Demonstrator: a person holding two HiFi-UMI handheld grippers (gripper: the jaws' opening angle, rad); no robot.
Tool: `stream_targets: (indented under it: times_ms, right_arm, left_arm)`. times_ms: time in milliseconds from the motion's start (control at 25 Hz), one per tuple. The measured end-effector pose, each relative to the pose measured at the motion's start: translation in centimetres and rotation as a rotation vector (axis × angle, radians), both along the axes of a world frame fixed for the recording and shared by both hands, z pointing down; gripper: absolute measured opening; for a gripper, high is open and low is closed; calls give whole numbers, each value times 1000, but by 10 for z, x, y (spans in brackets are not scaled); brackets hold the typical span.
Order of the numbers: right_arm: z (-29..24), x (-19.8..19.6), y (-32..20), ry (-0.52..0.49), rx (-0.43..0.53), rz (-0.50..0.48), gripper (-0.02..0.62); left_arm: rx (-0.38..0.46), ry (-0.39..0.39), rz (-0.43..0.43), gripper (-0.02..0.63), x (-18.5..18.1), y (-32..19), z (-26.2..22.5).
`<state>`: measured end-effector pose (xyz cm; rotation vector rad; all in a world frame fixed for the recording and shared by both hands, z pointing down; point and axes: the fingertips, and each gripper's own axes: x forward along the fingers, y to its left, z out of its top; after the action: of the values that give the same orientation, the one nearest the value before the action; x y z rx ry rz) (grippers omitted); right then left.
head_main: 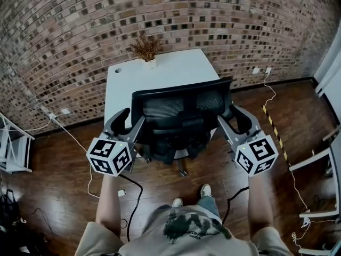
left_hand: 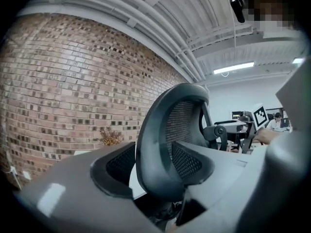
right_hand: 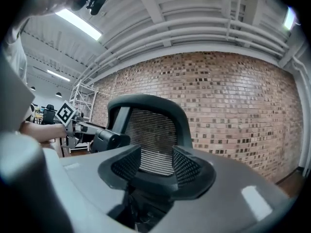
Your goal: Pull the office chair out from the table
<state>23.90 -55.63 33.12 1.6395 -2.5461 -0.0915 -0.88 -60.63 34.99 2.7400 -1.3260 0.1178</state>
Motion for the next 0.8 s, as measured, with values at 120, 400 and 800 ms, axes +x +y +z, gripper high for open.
stream_targets:
  times_ms: [120, 400, 800]
  right_arm:
    - [4, 13, -16, -5, -19, -16, 207]
    - [6, 33, -57, -37, -67, -104, 255]
    - [23, 15, -95, -40, -195, -385, 348]
  left_arm:
    - [0, -63, 34, 275, 7, -7, 7]
    - [-20, -71, 89, 314, 12, -20, 8]
    - [-82, -54, 252, 370, 29, -30, 7]
